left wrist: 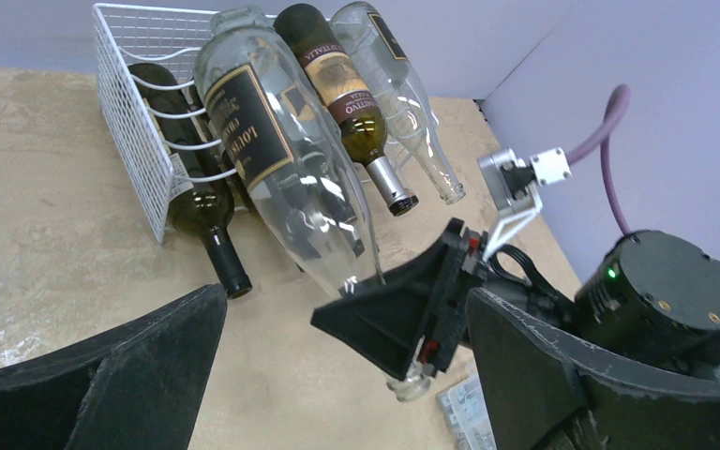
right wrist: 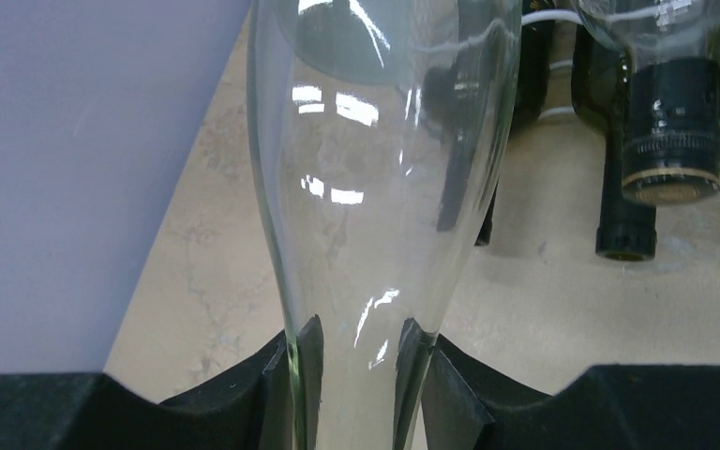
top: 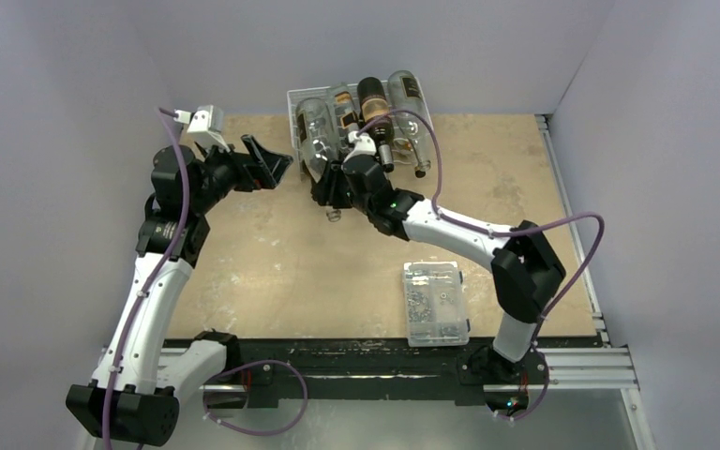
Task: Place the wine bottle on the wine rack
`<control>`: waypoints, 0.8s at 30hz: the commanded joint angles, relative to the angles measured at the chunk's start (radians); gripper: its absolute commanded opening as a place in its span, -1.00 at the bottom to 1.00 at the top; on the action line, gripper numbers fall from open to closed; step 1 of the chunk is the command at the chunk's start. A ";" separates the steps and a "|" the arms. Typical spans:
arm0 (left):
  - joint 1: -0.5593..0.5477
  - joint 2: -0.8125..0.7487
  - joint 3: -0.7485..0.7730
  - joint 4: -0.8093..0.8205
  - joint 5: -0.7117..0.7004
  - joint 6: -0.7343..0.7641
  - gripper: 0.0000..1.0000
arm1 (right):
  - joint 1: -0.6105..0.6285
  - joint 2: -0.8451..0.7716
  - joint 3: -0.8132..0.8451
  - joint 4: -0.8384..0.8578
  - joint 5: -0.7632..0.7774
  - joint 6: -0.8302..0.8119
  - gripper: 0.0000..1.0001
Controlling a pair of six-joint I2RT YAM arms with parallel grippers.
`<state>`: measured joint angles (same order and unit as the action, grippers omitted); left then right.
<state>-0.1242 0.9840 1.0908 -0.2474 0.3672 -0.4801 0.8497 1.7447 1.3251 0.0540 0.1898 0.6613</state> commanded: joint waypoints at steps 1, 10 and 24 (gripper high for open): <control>0.012 -0.011 0.014 0.053 0.016 -0.015 1.00 | -0.040 0.019 0.211 0.201 -0.024 -0.047 -1.00; 0.014 -0.007 0.015 0.049 0.013 -0.008 1.00 | -0.144 0.274 0.468 0.210 -0.188 0.047 -1.00; 0.015 0.005 0.015 0.049 0.015 -0.006 1.00 | -0.204 0.483 0.641 0.233 -0.223 0.081 -1.00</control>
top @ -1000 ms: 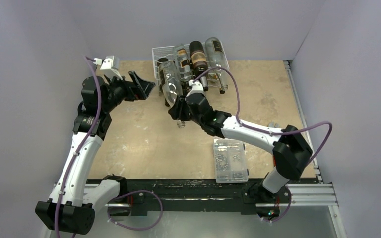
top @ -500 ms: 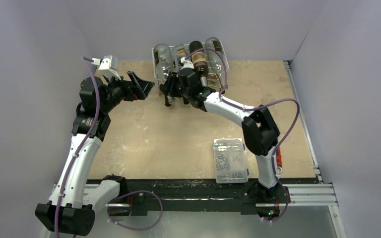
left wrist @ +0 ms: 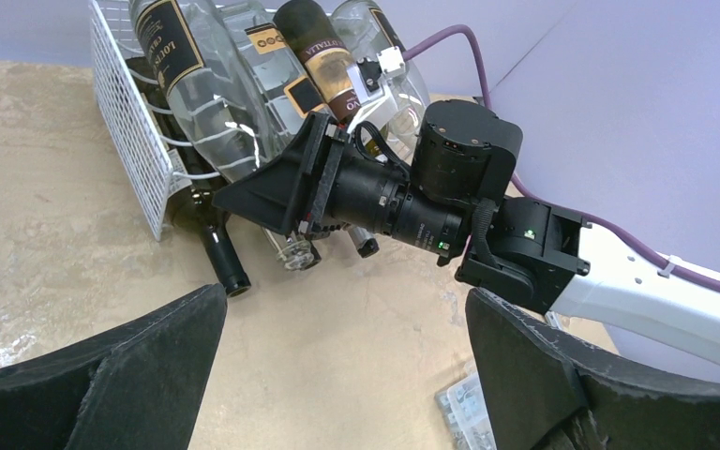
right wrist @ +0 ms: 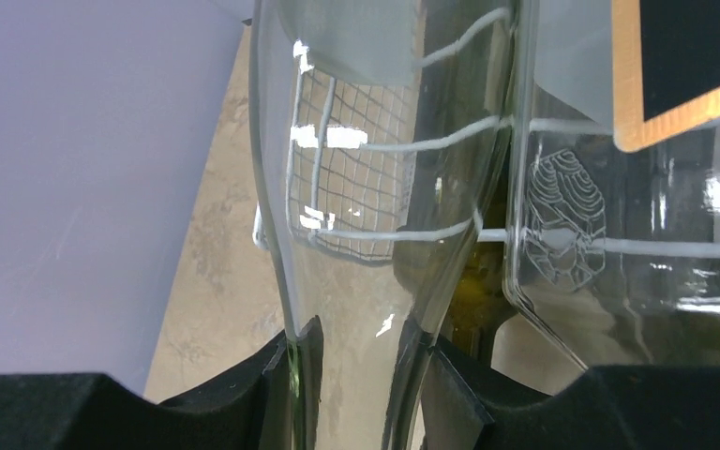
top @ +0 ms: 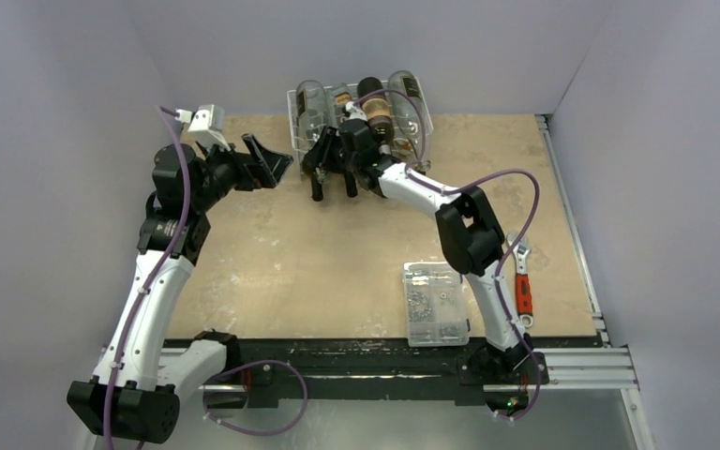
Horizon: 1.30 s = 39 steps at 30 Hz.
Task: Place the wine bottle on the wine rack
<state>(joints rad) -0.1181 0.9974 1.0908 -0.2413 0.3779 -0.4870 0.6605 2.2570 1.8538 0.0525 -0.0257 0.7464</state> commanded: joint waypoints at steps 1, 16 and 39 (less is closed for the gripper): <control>0.009 -0.008 0.015 0.042 0.003 0.001 1.00 | -0.017 -0.019 0.120 0.234 -0.011 -0.002 -1.00; 0.019 0.010 0.017 0.050 0.028 -0.012 1.00 | -0.025 0.069 0.181 0.234 -0.066 0.047 0.35; 0.026 0.021 0.010 0.055 0.022 -0.009 1.00 | -0.004 -0.387 -0.322 0.105 -0.131 -0.056 0.98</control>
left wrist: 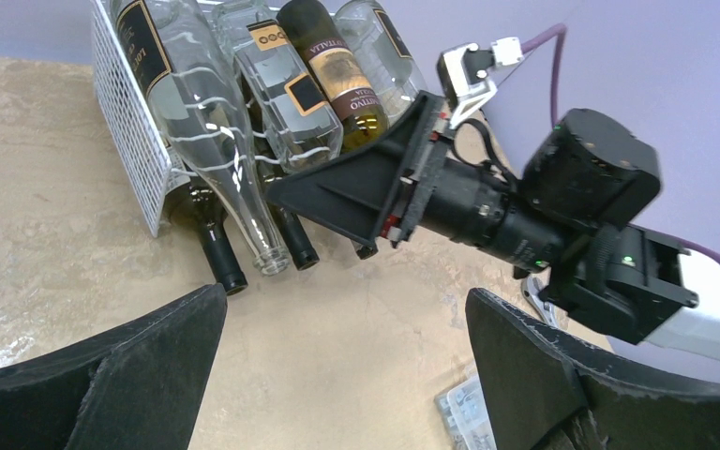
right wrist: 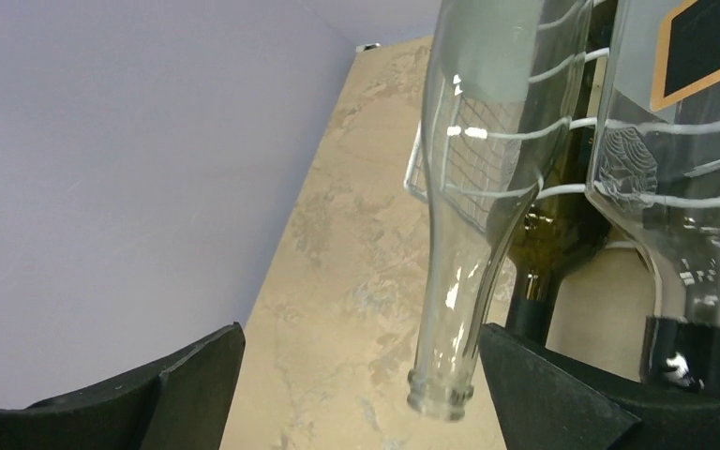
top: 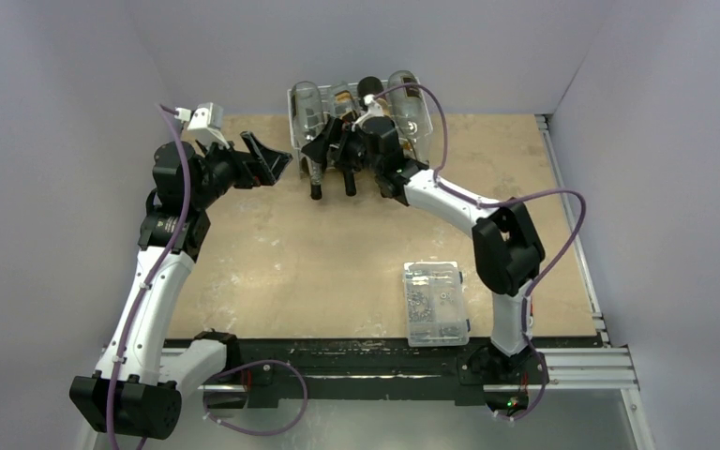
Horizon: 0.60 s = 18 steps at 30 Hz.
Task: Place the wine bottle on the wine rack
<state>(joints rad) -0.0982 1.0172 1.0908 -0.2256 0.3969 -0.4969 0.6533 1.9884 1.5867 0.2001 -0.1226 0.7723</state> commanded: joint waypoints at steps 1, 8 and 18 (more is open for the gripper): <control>0.006 0.001 0.011 0.039 0.002 0.002 1.00 | 0.004 -0.154 -0.077 -0.069 -0.032 -0.109 0.98; 0.004 -0.004 0.008 0.041 0.003 0.021 1.00 | 0.005 -0.486 -0.265 -0.272 0.086 -0.362 0.98; -0.126 -0.049 -0.024 0.048 -0.110 0.123 1.00 | 0.004 -1.057 -0.610 -0.405 0.316 -0.449 0.98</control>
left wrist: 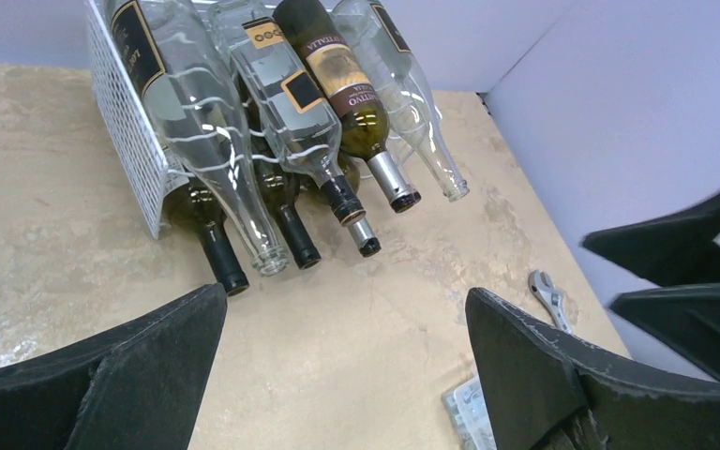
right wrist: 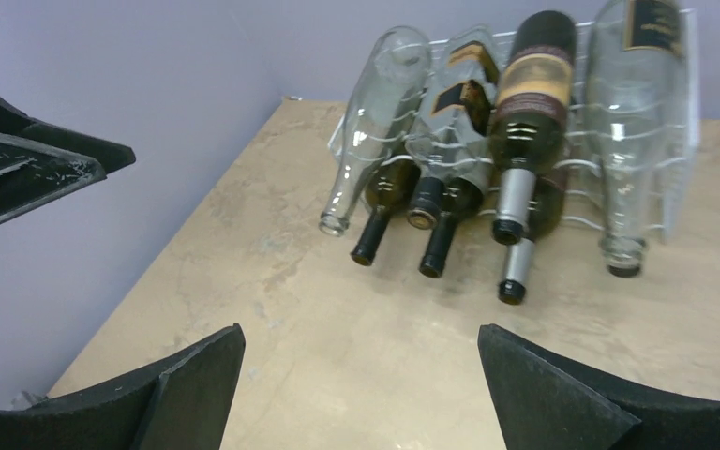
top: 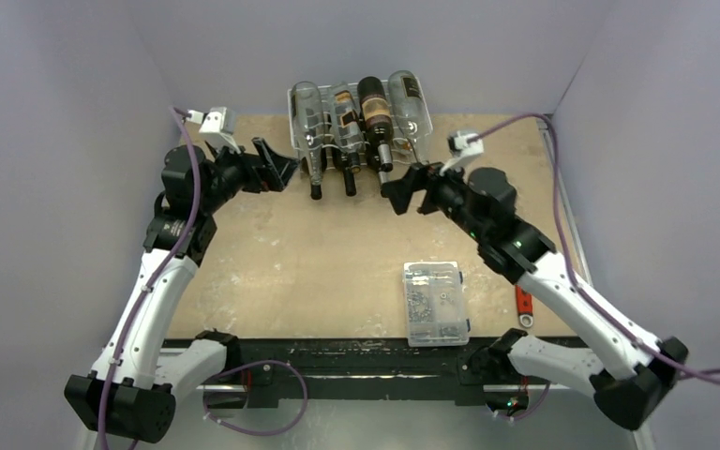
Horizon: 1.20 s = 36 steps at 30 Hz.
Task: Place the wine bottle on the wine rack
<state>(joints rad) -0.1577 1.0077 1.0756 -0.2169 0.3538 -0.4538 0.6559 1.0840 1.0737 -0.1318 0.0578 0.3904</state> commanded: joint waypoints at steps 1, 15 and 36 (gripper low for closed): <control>-0.089 -0.044 -0.011 0.040 -0.077 0.097 1.00 | 0.000 -0.199 -0.116 -0.088 0.154 -0.065 0.98; -0.140 -0.251 0.092 -0.096 -0.079 0.078 1.00 | 0.001 -0.530 0.015 -0.402 0.334 -0.122 0.98; -0.140 -0.598 0.225 -0.330 -0.236 0.109 1.00 | 0.000 -0.642 0.220 -0.532 0.495 -0.116 0.98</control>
<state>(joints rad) -0.2951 0.4229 1.2736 -0.5087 0.1474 -0.3305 0.6552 0.4316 1.2537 -0.6445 0.5159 0.2794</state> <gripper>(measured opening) 0.998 0.987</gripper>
